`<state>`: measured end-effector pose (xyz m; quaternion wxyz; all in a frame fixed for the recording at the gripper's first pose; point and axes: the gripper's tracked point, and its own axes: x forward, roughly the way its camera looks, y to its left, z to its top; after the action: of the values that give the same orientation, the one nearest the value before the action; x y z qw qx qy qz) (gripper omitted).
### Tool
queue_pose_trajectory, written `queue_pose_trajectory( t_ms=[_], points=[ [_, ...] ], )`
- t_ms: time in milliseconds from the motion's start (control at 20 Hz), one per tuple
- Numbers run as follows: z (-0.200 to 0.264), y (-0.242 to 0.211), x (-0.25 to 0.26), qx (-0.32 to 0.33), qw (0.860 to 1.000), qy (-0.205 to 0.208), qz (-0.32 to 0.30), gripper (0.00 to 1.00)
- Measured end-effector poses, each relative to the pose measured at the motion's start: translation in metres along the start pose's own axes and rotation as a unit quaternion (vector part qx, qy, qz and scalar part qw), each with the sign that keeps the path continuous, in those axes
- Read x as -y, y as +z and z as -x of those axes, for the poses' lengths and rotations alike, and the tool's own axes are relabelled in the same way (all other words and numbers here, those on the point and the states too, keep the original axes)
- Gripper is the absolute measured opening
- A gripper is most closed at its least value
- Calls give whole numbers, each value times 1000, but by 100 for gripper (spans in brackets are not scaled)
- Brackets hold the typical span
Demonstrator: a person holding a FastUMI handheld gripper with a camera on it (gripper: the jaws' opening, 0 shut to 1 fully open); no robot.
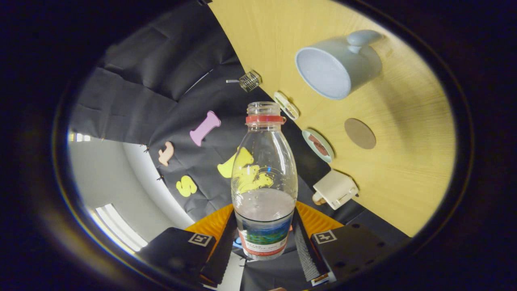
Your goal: Take the bottle from table, then pour the juice into the cup, finally place the bottle on the coaster
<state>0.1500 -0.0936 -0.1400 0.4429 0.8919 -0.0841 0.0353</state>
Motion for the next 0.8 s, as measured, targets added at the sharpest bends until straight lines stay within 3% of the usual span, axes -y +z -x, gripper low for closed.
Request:
queue_pose_trajectory(
  t_ms=[200, 300, 400, 500, 600, 800],
  points=[
    [5, 14, 32, 38, 990, -84, 109, 76],
    [8, 15, 35, 40, 981, -99, 161, 76],
    [6, 8, 42, 26, 968, -118, 222, 76],
    [-1, 5, 48, 25, 945, -134, 298, 76],
    [-7, 0, 57, 3, 903, -159, 398, 76],
    [-17, -12, 64, -53, 770, -190, 607, 76]
  ],
)
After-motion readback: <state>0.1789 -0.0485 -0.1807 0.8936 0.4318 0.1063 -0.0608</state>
